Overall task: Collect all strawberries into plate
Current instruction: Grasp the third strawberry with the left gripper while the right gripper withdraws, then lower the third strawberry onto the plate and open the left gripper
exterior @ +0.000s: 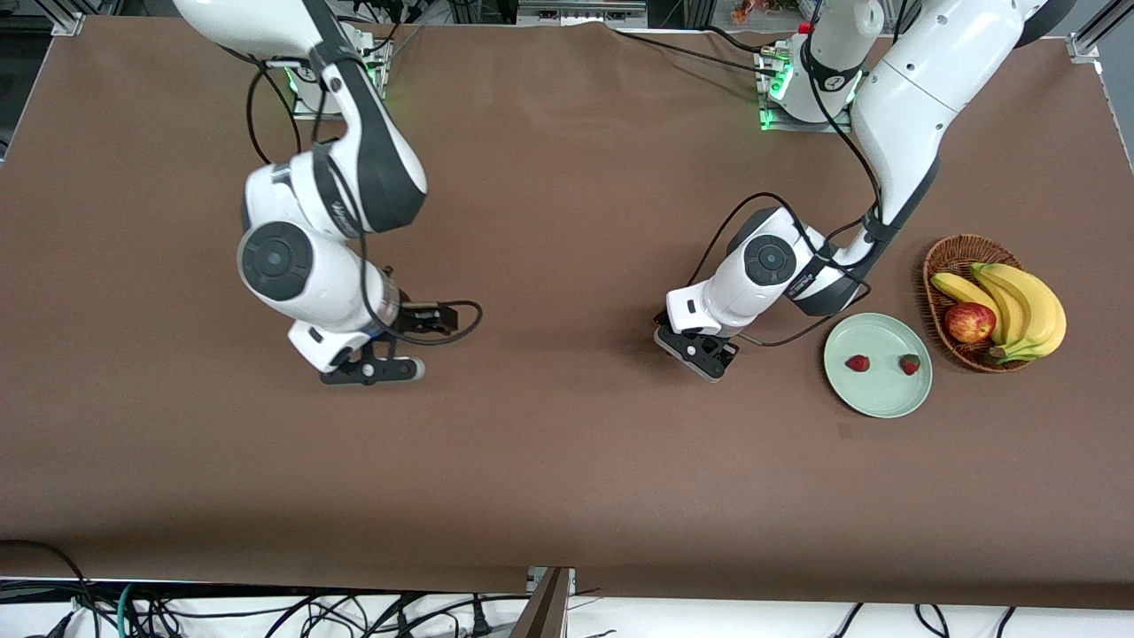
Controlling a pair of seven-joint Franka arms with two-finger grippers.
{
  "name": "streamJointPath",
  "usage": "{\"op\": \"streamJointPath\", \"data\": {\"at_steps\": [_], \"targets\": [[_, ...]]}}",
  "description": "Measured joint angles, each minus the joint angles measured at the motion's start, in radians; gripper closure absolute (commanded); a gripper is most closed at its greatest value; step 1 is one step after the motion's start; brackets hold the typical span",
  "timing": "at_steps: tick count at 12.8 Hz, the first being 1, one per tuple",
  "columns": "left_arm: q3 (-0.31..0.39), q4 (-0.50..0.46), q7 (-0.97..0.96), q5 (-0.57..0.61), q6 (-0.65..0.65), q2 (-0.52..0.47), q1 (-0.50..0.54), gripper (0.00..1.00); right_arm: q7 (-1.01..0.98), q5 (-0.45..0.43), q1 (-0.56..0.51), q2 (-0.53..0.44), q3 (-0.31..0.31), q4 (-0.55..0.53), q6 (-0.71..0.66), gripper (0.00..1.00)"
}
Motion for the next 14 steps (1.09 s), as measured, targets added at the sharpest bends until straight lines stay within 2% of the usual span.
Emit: {"op": "streamJointPath", "data": {"at_steps": [1, 3, 8, 9, 12, 14], "targets": [[0.000, 0.000, 0.002, 0.000, 0.000, 0.000, 0.000, 0.72, -0.011, 0.000, 0.000, -0.052, -0.011, -0.045, -0.004, 0.01], [-0.001, -0.001, 0.003, 0.000, 0.000, 0.000, -0.002, 1.00, -0.014, -0.006, 0.000, -0.166, -0.024, -0.124, -0.034, 0.01], [-0.001, 0.001, 0.003, 0.001, -0.007, -0.008, 0.011, 1.00, -0.014, -0.125, 0.001, -0.375, -0.052, -0.176, -0.217, 0.01], [-0.001, 0.010, 0.004, 0.001, -0.047, -0.025, 0.021, 1.00, -0.015, -0.136, 0.001, -0.409, -0.066, -0.177, -0.257, 0.01], [-0.008, 0.053, 0.004, 0.001, -0.328, -0.147, 0.035, 1.00, -0.046, -0.201, -0.001, -0.502, -0.092, -0.185, -0.335, 0.01], [-0.010, 0.086, 0.034, 0.001, -0.544, -0.233, 0.042, 1.00, -0.082, -0.217, -0.025, -0.529, -0.092, -0.194, -0.351, 0.01]]}}
